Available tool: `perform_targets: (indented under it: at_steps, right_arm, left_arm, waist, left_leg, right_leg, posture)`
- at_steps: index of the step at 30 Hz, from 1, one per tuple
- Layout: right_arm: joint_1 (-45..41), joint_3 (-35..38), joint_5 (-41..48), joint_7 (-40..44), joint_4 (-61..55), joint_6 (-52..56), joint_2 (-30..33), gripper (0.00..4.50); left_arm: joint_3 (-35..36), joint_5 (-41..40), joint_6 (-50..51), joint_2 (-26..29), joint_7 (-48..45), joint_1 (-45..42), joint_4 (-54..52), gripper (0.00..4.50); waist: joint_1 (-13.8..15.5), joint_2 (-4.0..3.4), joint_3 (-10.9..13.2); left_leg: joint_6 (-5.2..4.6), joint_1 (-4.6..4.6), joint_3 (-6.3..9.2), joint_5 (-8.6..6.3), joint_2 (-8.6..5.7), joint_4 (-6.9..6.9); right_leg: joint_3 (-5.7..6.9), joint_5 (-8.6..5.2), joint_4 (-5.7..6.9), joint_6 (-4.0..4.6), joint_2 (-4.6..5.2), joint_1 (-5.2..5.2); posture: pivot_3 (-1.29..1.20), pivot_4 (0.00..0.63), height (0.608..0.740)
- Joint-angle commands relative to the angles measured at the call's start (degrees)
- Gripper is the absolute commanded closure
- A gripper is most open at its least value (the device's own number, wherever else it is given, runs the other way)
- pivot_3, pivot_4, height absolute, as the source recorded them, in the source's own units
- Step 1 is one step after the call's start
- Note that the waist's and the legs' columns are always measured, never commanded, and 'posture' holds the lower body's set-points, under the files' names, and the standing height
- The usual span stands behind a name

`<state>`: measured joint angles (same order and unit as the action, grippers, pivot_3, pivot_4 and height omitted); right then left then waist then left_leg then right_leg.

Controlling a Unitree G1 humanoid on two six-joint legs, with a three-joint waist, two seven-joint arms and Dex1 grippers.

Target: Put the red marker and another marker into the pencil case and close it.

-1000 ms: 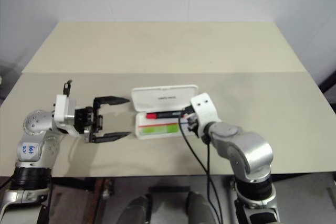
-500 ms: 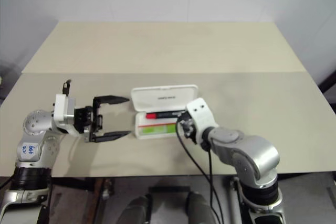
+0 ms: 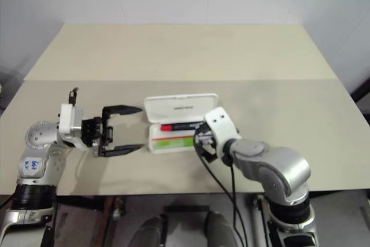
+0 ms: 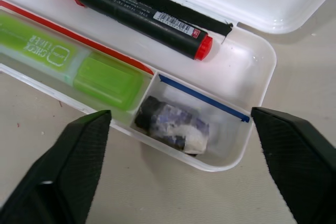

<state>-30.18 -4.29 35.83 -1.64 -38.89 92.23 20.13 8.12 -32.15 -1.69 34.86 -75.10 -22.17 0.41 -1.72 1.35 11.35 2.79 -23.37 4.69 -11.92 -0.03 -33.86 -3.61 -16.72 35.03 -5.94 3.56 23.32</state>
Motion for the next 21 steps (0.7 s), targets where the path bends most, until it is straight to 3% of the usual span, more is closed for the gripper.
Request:
perform_targets:
  at_steps: [1,7,12,17,19,21]
  right_arm:
    - [-0.9,0.7,2.5,2.0,-1.9,0.3,1.6,0.03]
    - [-2.4,1.5,4.9,5.7,-3.0,0.3,4.5,0.03]
    - [-3.3,5.3,8.1,15.5,-4.5,-3.3,10.5,0.03]
    - [0.7,8.1,10.7,29.5,-5.4,-15.0,20.4,0.03]
    - [3.9,8.8,9.0,35.4,-6.2,-22.9,24.6,0.03]
    - [5.5,9.1,2.4,35.9,-2.8,-32.8,26.5,0.03]
  left_arm:
    - [1.1,-1.0,-0.8,0.0,0.6,-0.5,-1.5,0.00]
    - [1.2,-1.0,-0.8,-0.2,1.2,-0.2,-1.9,0.00]
    - [1.3,-1.2,-0.9,-0.6,2.2,0.3,-2.8,0.00]
    - [2.4,-2.4,0.4,-0.1,2.9,0.4,-3.2,0.00]
    - [2.9,-1.8,0.6,0.4,3.6,0.1,-2.4,0.00]
    - [3.6,0.1,-0.8,0.4,5.7,-1.6,0.0,0.00]
  waist:
    - [0.0,0.00,0.0]
    - [0.0,0.00,0.0]
    - [0.1,0.01,0.0]
    - [0.2,0.01,0.0]
    - [0.2,0.03,0.0]
    - [0.2,0.03,0.0]
  left_leg:
    - [0.00,0.00,0.00,0.00,0.00,0.00]
    - [0.00,-0.03,-0.01,0.00,0.00,0.00]
    - [0.00,-0.04,0.00,0.00,0.01,-0.01]
    - [-0.01,-0.07,-0.02,0.00,-0.01,-0.01]
    - [-0.01,-0.08,-0.02,-0.01,-0.01,-0.01]
    - [-0.01,-0.09,-0.04,-0.01,-0.02,-0.02]
  right_leg:
    - [0.00,0.00,0.00,0.00,0.00,0.00]
    - [0.00,0.00,0.00,-0.01,0.00,0.03]
    - [0.01,0.01,-0.01,-0.02,-0.01,0.02]
    - [0.02,0.03,-0.03,-0.14,-0.02,0.02]
    - [0.02,0.06,-0.04,-0.30,-0.01,0.02]
    - [0.02,0.08,-0.04,-0.37,0.00,0.02]
  posture:
    - [0.00,0.150,0.740]
    - [0.00,0.150,0.740]
    - [0.00,0.150,0.740]
    - [0.00,0.150,0.740]
    - [0.00,0.150,0.740]
    - [0.00,0.150,0.740]
